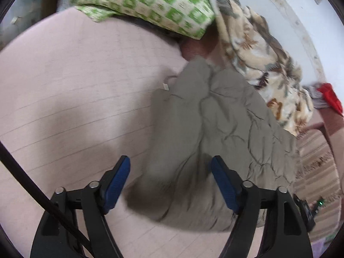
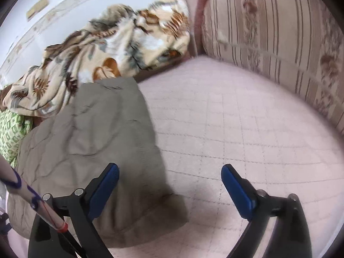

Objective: Fold large clothes

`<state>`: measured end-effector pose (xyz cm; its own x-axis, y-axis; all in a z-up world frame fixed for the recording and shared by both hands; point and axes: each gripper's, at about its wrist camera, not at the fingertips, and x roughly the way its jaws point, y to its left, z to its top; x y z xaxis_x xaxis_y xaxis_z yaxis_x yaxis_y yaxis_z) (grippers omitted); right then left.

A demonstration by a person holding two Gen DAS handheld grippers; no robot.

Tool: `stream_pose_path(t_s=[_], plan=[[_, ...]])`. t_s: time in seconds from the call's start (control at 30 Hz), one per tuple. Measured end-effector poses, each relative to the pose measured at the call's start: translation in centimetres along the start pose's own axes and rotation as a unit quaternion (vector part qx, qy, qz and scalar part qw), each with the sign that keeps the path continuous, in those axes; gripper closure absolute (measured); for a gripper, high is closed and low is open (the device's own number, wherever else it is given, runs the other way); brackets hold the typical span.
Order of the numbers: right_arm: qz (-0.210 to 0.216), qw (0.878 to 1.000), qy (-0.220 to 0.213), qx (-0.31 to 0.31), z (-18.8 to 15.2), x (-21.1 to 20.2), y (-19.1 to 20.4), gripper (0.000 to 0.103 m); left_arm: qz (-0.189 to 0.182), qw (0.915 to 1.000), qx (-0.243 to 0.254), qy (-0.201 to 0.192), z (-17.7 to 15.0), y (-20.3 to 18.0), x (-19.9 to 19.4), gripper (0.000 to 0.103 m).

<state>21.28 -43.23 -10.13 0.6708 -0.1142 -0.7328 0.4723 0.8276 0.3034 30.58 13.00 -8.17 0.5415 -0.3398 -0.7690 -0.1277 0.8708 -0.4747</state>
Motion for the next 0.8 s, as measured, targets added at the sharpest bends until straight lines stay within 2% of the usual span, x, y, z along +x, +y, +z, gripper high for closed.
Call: stream_pose_path(t_s=[0.03, 0.17, 0.27, 0.33, 0.4, 0.47, 0.53, 0.57, 0.6, 0.67, 0.7, 0.8], plan=[[0.02, 1.0, 0.018, 0.012, 0.3, 0.8, -0.6, 0.001, -0.019, 0.9997, 0.006, 0.013, 0.2, -0.1, 1.1, 0.024], [0.082, 0.994, 0.051, 0.045, 0.9, 2.8, -2.2, 0.0, -0.068, 0.9963, 0.009, 0.051, 0.7, 0.0, 4.6, 0.01], [0.13, 0.986, 0.082, 0.06, 0.5, 4.3, -2.7, 0.0, -0.122, 0.9897, -0.027, 0.069, 0.9, 1.6, 6.3, 0.007], [0.169, 0.977, 0.106, 0.078, 0.2, 5.6, -2.9, 0.0, -0.156, 0.9815, -0.065, 0.09, 0.8, 2.7, 7.3, 0.007], [0.194, 0.971, 0.11, 0.083, -0.1, 6.2, -2.7, 0.0, -0.154, 0.9821, -0.068, 0.085, 0.5, 2.4, 7.2, 0.007], [0.215, 0.966, 0.113, 0.087, -0.2, 6.7, -2.1, 0.0, -0.137, 0.9857, -0.045, 0.088, 0.1, 1.0, 6.7, 0.007], [0.241, 0.958, 0.125, 0.094, -0.6, 7.4, -0.8, 0.0, -0.111, 0.9904, -0.02, 0.08, -0.1, -0.7, 5.6, 0.021], [0.231, 0.961, 0.123, 0.089, -0.7, 7.5, 0.1, 0.003, -0.1, 0.9921, -0.014, 0.074, -0.1, -1.4, 4.7, 0.032], [0.223, 0.963, 0.12, 0.087, -0.8, 7.3, 0.8, 0.02, -0.099, 0.9927, -0.011, 0.068, 0.1, -1.9, 3.7, 0.041], [0.237, 0.958, 0.122, 0.104, -0.2, 6.9, 1.5, 0.043, -0.109, 0.9922, -0.008, 0.06, 0.3, -2.4, 2.0, 0.05], [0.236, 0.959, 0.116, 0.101, 0.2, 5.9, 1.8, 0.053, -0.118, 0.9916, -0.005, 0.054, 0.3, -2.7, 0.8, 0.052], [0.241, 0.961, 0.099, 0.093, 0.6, 3.7, 2.3, 0.062, -0.118, 0.9921, 0.01, 0.042, -0.6, -3.2, -1.5, 0.052]])
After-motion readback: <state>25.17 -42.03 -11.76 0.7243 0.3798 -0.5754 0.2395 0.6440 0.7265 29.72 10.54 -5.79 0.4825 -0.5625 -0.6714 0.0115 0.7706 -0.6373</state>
